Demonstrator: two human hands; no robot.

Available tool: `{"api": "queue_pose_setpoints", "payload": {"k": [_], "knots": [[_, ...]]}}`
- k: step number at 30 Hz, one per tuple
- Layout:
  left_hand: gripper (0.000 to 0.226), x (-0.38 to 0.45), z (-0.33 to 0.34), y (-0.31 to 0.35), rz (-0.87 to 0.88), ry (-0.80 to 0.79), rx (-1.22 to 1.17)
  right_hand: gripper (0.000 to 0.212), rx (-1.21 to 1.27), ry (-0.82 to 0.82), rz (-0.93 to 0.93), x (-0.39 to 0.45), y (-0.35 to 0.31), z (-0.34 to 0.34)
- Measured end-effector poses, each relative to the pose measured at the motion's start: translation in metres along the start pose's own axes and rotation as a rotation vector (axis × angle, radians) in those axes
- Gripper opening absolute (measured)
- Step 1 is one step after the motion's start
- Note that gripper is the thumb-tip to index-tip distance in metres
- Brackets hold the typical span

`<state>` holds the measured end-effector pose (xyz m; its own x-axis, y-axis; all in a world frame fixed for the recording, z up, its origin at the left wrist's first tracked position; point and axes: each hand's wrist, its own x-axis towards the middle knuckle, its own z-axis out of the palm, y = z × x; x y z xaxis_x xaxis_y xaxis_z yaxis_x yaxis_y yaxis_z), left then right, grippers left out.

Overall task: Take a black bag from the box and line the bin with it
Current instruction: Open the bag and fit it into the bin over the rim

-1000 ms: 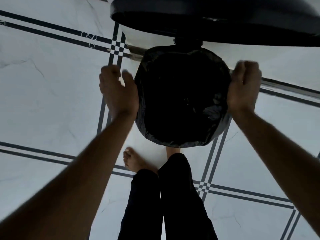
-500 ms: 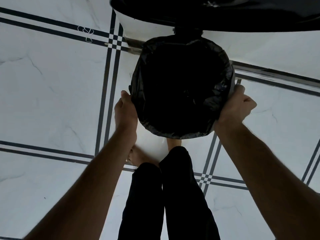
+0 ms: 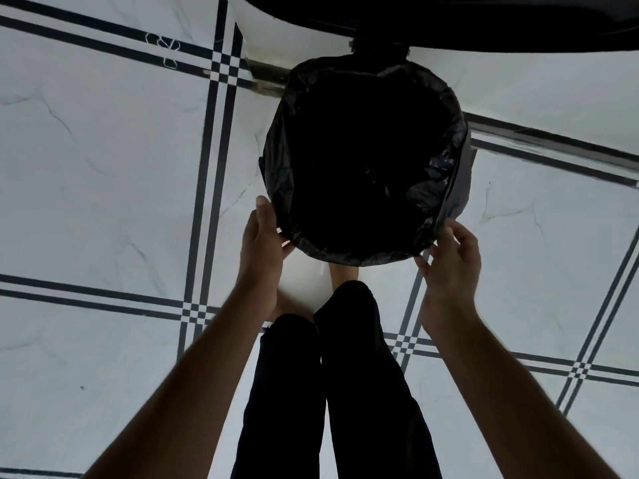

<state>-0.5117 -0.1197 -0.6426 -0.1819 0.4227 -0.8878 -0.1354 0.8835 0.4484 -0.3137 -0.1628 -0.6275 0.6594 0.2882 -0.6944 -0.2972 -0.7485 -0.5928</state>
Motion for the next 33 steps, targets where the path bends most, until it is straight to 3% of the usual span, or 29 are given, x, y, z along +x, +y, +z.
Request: {"api": "queue_pose_setpoints", "payload": {"k": [4, 6, 9, 14, 18, 21, 24, 27, 31, 33], "knots": [[0.064, -0.003, -0.001, -0.005, -0.007, -0.043, -0.035, 0.027, 0.001, 0.050, 0.024, 0.009, -0.002, 0.007], [0.066, -0.002, -0.004, -0.004, -0.018, -0.056, -0.051, 0.019, 0.001, 0.057, 0.038, 0.016, -0.003, 0.010], [0.068, -0.002, -0.005, -0.002, -0.015, -0.090, -0.053, 0.030, 0.022, 0.086, 0.146, 0.029, -0.008, 0.013], [0.070, 0.000, -0.005, -0.002, -0.012, -0.108, -0.028, 0.031, 0.003, 0.025, 0.189, 0.037, -0.011, 0.012], [0.071, 0.000, -0.004, -0.002, -0.038, -0.104, -0.074, 0.020, 0.203, 0.024, 0.315, 0.049, -0.011, 0.004], [0.071, 0.002, -0.005, -0.002, -0.061, -0.090, -0.105, 0.028, 0.295, -0.075, 0.380, 0.056, -0.011, -0.002], [0.071, 0.004, -0.007, -0.001, -0.074, -0.089, -0.102, 0.024, 0.215, -0.089, 0.390, 0.069, -0.012, -0.001], [0.074, 0.007, -0.009, 0.002, -0.070, -0.086, -0.095, 0.001, 0.092, -0.036, 0.399, 0.081, -0.015, 0.001], [0.078, 0.010, -0.012, 0.003, -0.090, -0.058, -0.106, 0.020, 0.073, -0.055, 0.331, 0.084, -0.012, -0.010], [0.077, 0.009, -0.012, 0.003, -0.087, -0.059, -0.091, 0.016, 0.170, -0.123, 0.269, 0.075, -0.012, -0.017]]}}
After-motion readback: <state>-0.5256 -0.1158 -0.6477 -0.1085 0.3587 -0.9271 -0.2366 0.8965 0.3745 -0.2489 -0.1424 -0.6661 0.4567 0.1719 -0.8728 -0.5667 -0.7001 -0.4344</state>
